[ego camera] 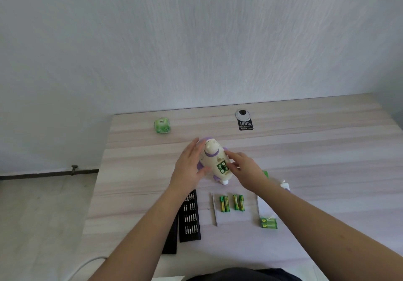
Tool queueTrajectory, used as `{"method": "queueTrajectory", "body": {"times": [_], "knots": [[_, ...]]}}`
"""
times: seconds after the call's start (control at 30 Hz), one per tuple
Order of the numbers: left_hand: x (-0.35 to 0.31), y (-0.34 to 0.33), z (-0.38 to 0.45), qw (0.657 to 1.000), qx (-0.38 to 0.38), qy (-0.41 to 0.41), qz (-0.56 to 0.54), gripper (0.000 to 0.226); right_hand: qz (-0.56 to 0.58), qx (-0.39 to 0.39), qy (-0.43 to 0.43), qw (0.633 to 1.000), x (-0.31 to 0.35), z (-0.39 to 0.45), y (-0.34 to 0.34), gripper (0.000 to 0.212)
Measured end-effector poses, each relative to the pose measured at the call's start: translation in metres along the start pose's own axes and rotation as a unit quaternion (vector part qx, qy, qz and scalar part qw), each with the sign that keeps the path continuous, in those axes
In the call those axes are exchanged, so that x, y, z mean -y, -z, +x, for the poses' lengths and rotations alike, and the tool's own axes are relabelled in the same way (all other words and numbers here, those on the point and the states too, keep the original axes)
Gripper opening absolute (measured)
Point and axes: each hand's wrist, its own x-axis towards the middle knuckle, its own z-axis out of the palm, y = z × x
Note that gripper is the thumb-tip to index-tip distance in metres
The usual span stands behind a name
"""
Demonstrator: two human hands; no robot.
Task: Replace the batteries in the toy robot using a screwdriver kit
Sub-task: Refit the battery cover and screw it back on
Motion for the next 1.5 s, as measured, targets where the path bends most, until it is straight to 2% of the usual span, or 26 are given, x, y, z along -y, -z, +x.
{"method": "queueTrajectory", "body": {"times": [0.2, 0.43, 0.57, 0.67, 0.73, 0.83, 0.93, 1.07, 1.17, 1.37, 1.5], "knots": [[-0.013, -0.008, 0.009, 0.999, 0.0, -0.035, 0.004, 0.07, -0.015, 0.015, 0.012, 1.0, -0.001, 0.0, 0.003, 0.042], [-0.016, -0.018, 0.008, 0.999, 0.009, -0.04, 0.016, 0.083, -0.008, 0.007, 0.014, 1.0, -0.007, -0.001, 0.008, 0.037], [-0.014, -0.02, 0.006, 0.998, -0.011, -0.047, 0.036, 0.084, 0.059, -0.075, -0.015, 0.995, -0.022, -0.007, 0.015, 0.032], [-0.016, -0.023, 0.003, 0.998, -0.024, -0.036, 0.042, 0.084, -0.004, -0.166, -0.077, 0.983, -0.058, -0.019, 0.023, 0.029], [-0.017, -0.025, 0.003, 0.998, -0.034, -0.04, 0.047, 0.085, -0.051, -0.192, -0.144, 0.969, -0.087, -0.031, 0.031, 0.029], [-0.02, -0.029, 0.005, 0.998, -0.04, -0.032, 0.048, 0.085, -0.073, -0.16, -0.227, 0.958, -0.123, -0.048, 0.039, 0.033], [-0.02, -0.032, 0.005, 0.997, -0.045, -0.024, 0.051, 0.085, -0.054, -0.113, -0.262, 0.957, -0.144, -0.058, 0.039, 0.038], [-0.019, -0.034, 0.004, 0.997, -0.05, -0.022, 0.055, 0.086, -0.031, -0.077, -0.273, 0.958, -0.156, -0.064, 0.03, 0.049], [-0.021, -0.035, 0.003, 0.997, -0.052, -0.017, 0.05, 0.086, -0.036, -0.067, -0.283, 0.956, -0.16, -0.067, 0.025, 0.047], [-0.022, -0.036, 0.002, 0.997, -0.054, -0.009, 0.055, 0.087, -0.033, -0.069, -0.274, 0.959, -0.16, -0.066, 0.024, 0.042], [-0.026, -0.034, 0.002, 0.996, -0.059, -0.005, 0.06, 0.085, 0.025, -0.098, -0.268, 0.958, -0.156, -0.068, 0.032, 0.049]]}}
